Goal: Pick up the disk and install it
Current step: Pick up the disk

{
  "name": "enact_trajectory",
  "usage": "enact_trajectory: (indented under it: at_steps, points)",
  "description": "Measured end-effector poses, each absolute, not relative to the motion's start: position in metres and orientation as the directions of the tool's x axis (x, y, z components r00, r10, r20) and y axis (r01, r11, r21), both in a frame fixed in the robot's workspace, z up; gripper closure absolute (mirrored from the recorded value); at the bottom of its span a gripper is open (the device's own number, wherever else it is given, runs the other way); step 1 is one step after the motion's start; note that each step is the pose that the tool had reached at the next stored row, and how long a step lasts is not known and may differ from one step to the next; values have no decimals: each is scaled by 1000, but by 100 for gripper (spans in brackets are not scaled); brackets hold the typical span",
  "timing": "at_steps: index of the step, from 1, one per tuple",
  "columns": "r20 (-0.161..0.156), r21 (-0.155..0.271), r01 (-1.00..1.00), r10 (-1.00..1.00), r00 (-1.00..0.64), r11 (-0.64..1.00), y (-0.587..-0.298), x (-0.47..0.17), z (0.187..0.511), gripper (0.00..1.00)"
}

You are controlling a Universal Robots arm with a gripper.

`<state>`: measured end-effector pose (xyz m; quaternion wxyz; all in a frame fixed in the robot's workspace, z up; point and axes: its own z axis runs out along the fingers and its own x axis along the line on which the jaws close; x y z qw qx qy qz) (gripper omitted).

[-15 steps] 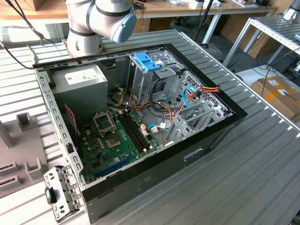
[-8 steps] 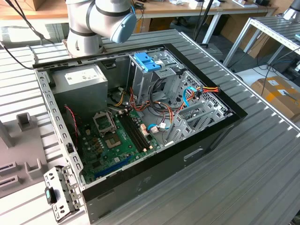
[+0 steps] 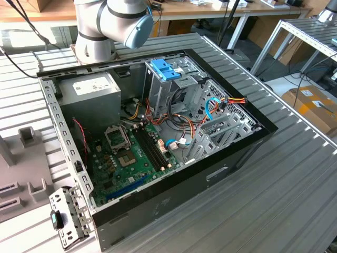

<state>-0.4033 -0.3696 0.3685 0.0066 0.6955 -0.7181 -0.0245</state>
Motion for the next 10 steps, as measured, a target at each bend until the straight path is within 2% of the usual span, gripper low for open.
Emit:
enact_trajectory:
  at_steps: [10]
  points:
    - [-25,44,-999,-999,-33,31,-367,-403,367,34]
